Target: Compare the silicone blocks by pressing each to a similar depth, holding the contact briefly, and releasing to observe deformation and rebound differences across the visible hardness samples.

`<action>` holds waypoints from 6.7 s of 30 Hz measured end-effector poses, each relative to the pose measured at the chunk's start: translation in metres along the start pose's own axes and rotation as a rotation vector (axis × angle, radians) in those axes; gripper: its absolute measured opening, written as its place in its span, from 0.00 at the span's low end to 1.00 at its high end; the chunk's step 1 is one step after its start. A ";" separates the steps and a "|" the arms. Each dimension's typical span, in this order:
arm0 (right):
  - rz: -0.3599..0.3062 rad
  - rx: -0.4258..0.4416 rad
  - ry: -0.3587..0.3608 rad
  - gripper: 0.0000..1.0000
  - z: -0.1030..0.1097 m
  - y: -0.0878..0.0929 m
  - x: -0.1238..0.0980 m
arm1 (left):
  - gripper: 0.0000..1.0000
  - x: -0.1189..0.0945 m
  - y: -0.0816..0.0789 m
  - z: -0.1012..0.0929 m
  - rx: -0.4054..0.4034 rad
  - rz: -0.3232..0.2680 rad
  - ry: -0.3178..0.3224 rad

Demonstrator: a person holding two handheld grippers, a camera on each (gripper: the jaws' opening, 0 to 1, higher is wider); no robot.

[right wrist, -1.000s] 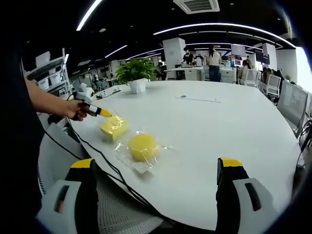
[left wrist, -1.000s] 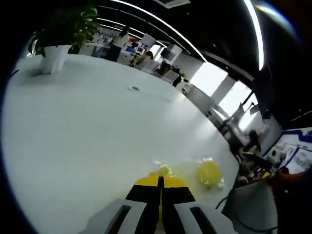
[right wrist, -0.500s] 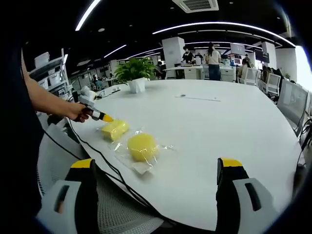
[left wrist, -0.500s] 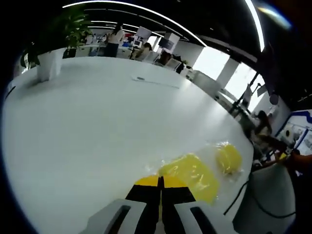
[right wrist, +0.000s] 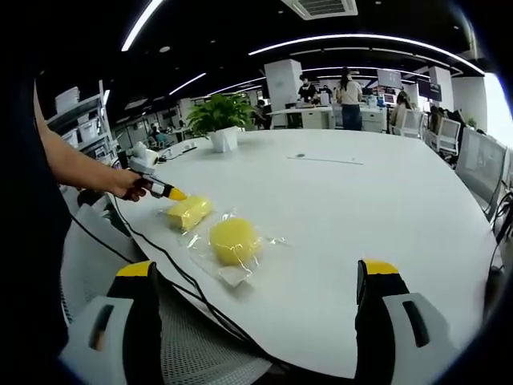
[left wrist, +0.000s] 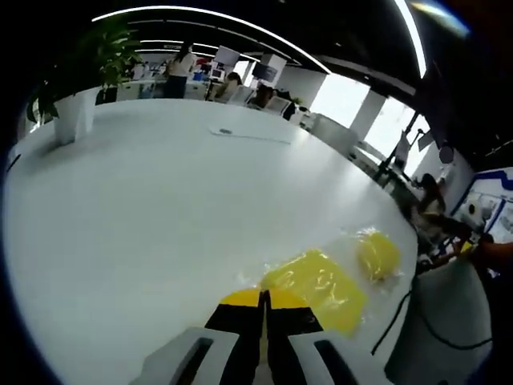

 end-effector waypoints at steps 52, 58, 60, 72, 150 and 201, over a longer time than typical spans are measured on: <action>-0.022 -0.043 -0.027 0.96 -0.017 -0.017 0.015 | 1.00 -0.109 0.007 -0.079 0.190 -0.163 -0.099; -0.018 -0.040 -0.032 0.97 -0.019 -0.017 0.016 | 1.00 -0.110 0.017 -0.087 0.164 -0.147 -0.093; -0.017 -0.045 -0.038 0.97 -0.018 -0.017 0.017 | 1.00 -0.112 0.016 -0.086 0.159 -0.155 -0.097; 0.000 -0.043 -0.031 0.97 -0.016 -0.009 0.016 | 1.00 -0.111 0.010 -0.087 0.158 -0.160 -0.079; 0.017 0.024 -0.004 0.96 -0.031 0.006 0.009 | 0.95 0.076 -0.057 -0.125 -0.396 0.054 0.249; 0.032 0.057 0.012 0.96 -0.032 0.014 0.003 | 0.06 0.144 -0.022 -0.109 -0.660 0.090 0.111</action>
Point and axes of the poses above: the point that each gripper's makers call its tool centre point, and the gripper's own axes: x roughly forward along the fingers, z roughly to its left, y roughly out of its underside, the point moved 2 cm from there along -x, roughly backward along the fingers, and after that the axes turned 10 degrees about y, right-handed, at the moved point
